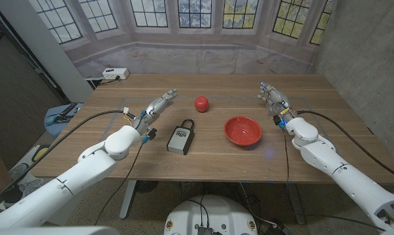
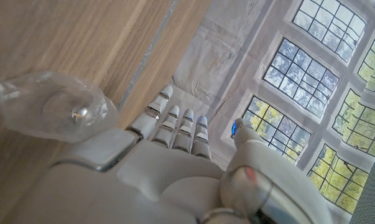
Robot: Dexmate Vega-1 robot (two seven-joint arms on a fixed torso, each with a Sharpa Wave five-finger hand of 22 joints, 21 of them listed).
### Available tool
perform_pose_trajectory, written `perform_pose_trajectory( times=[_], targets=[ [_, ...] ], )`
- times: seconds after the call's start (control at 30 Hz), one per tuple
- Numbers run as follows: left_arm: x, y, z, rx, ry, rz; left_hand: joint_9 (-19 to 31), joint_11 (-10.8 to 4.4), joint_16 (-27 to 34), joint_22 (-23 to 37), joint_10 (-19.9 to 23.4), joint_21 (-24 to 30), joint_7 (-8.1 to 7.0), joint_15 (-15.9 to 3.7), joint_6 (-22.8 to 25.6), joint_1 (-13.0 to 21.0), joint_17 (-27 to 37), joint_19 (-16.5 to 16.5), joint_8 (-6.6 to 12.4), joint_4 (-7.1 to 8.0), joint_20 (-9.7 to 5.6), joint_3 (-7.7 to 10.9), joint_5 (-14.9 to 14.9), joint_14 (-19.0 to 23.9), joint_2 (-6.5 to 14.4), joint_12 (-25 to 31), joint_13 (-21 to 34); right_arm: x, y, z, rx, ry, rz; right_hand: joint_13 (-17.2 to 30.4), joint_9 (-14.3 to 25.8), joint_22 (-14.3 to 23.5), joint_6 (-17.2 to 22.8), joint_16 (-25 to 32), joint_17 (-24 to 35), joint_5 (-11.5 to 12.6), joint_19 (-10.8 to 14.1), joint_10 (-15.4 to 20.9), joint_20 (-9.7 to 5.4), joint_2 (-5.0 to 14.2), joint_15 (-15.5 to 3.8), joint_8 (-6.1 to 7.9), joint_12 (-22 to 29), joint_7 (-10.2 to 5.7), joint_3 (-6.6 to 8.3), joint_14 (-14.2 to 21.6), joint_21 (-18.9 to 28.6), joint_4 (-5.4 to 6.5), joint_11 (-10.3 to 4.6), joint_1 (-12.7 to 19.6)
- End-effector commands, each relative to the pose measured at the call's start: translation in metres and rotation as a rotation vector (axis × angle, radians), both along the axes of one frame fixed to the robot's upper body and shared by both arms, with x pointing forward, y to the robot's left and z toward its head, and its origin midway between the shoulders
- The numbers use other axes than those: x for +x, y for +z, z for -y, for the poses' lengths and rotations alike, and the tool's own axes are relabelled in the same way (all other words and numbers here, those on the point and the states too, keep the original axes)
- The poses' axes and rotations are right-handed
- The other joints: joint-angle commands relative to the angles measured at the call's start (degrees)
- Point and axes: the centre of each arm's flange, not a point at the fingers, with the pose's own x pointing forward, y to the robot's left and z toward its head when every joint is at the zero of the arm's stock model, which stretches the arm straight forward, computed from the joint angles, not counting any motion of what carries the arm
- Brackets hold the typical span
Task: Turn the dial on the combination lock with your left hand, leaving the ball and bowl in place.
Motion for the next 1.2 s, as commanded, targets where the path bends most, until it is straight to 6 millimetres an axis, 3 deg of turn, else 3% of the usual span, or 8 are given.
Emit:
perform_pose_trajectory(
  times=[0.03, 0.57, 1.2],
  targets=[
    [-0.017, -0.001, 0.003, 0.088, 0.055, 0.028, 0.1, 0.05, 0.3, 0.1, 0.4, 0.4, 0.04, 0.20, 1.1, -0.5, 0.1, -0.1, 0.52, 0.04, 0.65, -0.26, 0.1, -0.1, 0.1, 0.4, 0.3, -0.003, 0.000, 0.006, -0.004, 0.004, 0.013, 0.1, 0.2, 0.2, -0.2, 0.4, 0.1, -0.1, 0.2, 0.1, -3.66, -0.05, -3.96, -0.15, 0.4, 0.00, 0.19, -0.2, 0.3, -0.42, 0.07, 0.7],
    [-0.035, -0.004, 0.012, 0.245, 0.099, 0.022, 0.1, -0.37, 0.4, 0.1, 1.0, 0.4, 0.06, 0.09, 2.1, -1.1, 0.1, -0.2, 0.33, 0.31, 0.53, -0.54, 0.2, -0.1, -0.1, 0.4, 0.3, 0.003, 0.001, 0.012, -0.004, 0.012, 0.012, 0.1, 0.2, 0.2, 0.1, 0.7, 0.0, -0.2, 0.3, 0.8, -3.45, 0.00, -3.45, 0.02, 0.7, 0.22, 0.20, 0.1, 0.4, -0.73, 0.63, 0.9],
    [-0.072, -0.011, 0.017, 0.345, 0.120, 0.021, 0.1, -0.44, 0.4, 0.1, 0.9, 0.5, 0.04, -0.22, 2.1, -1.9, 0.2, -0.4, -0.11, 0.98, 0.45, -0.96, 0.3, -0.3, -0.1, 0.2, 0.3, 0.003, 0.008, 0.015, -0.019, 0.006, 0.048, 0.1, 0.2, 0.2, 0.3, 0.8, -0.2, -0.2, 0.5, 0.9, -3.40, 0.03, -3.41, 0.10, 0.7, 0.46, 0.28, 0.1, 0.4, -1.10, 0.62, 1.2]
  ],
)
